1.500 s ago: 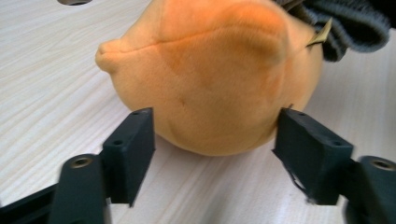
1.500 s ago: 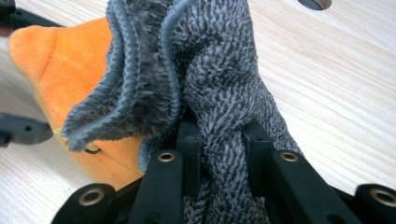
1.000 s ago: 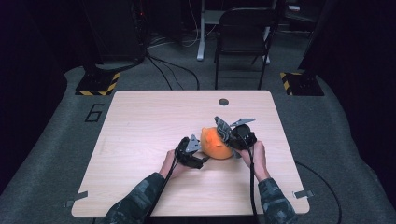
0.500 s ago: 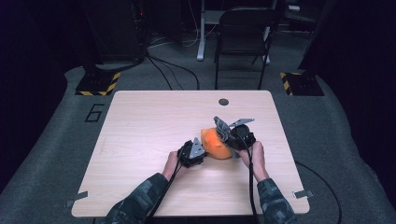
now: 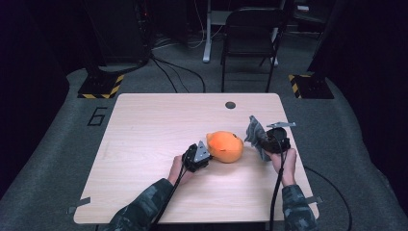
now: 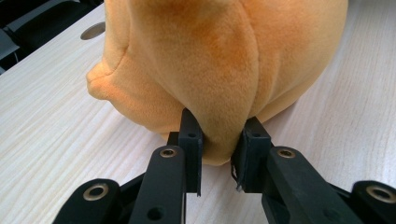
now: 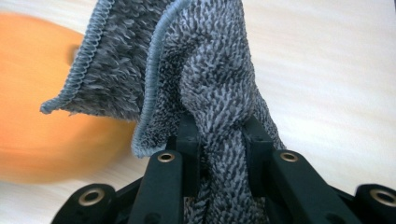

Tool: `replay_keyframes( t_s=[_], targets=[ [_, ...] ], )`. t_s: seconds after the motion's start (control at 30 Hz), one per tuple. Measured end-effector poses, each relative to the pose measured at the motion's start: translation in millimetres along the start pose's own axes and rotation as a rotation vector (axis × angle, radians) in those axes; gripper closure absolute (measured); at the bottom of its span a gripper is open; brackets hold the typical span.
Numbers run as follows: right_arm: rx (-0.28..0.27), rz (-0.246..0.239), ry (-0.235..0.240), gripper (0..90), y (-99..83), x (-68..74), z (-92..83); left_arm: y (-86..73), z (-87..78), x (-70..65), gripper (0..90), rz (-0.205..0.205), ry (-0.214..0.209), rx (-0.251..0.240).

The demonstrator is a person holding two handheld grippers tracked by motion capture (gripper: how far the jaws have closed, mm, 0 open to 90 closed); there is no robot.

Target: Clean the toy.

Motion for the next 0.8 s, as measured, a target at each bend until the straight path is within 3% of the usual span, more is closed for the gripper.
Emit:
replay_keyframes(
  t_s=[0.1,0.23,0.33,0.4,0.53,0.57,0.63,0.8],
  targets=[
    [0.030,0.030,-0.005,73.2,-8.9,-13.3,12.7,-0.3,0.7,0.2,77.0,0.003,0.000,-0.004],
    [0.042,0.044,-0.003,73.1,-11.8,-17.4,18.9,0.1,0.5,0.7,78.3,-0.002,0.005,-0.018],
    [0.040,0.049,-0.003,73.0,-11.7,-18.4,18.3,4.2,-3.6,3.0,78.8,-0.029,-0.007,-0.047],
    [0.033,0.049,-0.007,72.8,-11.4,-20.6,17.9,11.3,-7.6,4.3,78.7,-0.076,-0.029,-0.079],
    [0.022,0.066,-0.011,72.7,-12.6,-26.2,16.6,22.5,-19.5,4.0,78.9,-0.115,-0.068,-0.112],
    [0.031,0.085,-0.009,72.7,-13.7,-25.8,15.7,25.1,-23.0,4.9,78.8,-0.142,-0.083,-0.119],
    [0.020,0.073,-0.013,72.7,-13.2,-28.5,15.9,31.0,-30.2,7.1,78.8,-0.189,-0.108,-0.131],
    [0.021,0.081,-0.009,72.8,-12.8,-26.7,14.2,42.3,-50.2,11.8,78.5,-0.292,-0.178,-0.121]
  ],
)
Point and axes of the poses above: each handheld gripper's, and its own axes: z roughly forward along the jaws, y roughly out of its top, x roughly to its left, the point moved 8 cm from there along z, roughly forward along the jaws, and after that the axes turned 10 degrees about x, right-handed, at the moved point
